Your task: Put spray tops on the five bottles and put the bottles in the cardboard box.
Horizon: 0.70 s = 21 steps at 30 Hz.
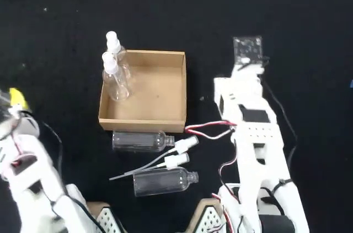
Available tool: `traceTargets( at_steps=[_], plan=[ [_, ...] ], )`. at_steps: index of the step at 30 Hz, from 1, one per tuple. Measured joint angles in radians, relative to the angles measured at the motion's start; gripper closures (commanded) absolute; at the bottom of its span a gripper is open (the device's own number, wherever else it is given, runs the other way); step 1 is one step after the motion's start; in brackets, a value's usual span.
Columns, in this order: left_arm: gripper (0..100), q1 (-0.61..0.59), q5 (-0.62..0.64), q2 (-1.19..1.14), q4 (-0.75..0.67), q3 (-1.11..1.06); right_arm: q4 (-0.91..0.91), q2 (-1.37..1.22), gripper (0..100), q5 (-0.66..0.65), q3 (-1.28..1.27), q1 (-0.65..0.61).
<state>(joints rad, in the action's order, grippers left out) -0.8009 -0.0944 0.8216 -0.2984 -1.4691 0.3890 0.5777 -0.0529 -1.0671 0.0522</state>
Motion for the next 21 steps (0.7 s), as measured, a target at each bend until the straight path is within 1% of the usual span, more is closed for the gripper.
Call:
traceTargets(
  at_steps=[4,6,9,15,16,18,21],
  plan=[
    [97,-0.052,0.0,-0.204,-0.009,0.11,-0.19,0.0,94.1,0.0,-0.135,0.018],
    [97,-0.084,0.0,-0.292,-0.064,0.124,-0.258,0.0,94.1,0.0,-0.181,0.018],
    [97,-0.129,0.0,-0.416,-0.227,0.124,-0.298,0.0,94.1,0.0,-0.192,0.018],
    [97,-0.158,0.0,-0.618,-0.667,0.044,-0.308,0.0,94.1,0.0,-0.201,0.018],
    [97,-0.16,0.0,-0.644,-0.713,0.04,-0.31,0.0,94.1,-0.003,-0.201,0.018],
    [96,-0.161,0.0,-0.692,-0.758,0.04,-0.313,0.0,94.1,-0.006,-0.201,0.018],
    [87,-0.161,0.0,-0.741,-0.786,0.04,-0.313,0.0,94.1,-0.008,-0.201,0.018]
  ],
)
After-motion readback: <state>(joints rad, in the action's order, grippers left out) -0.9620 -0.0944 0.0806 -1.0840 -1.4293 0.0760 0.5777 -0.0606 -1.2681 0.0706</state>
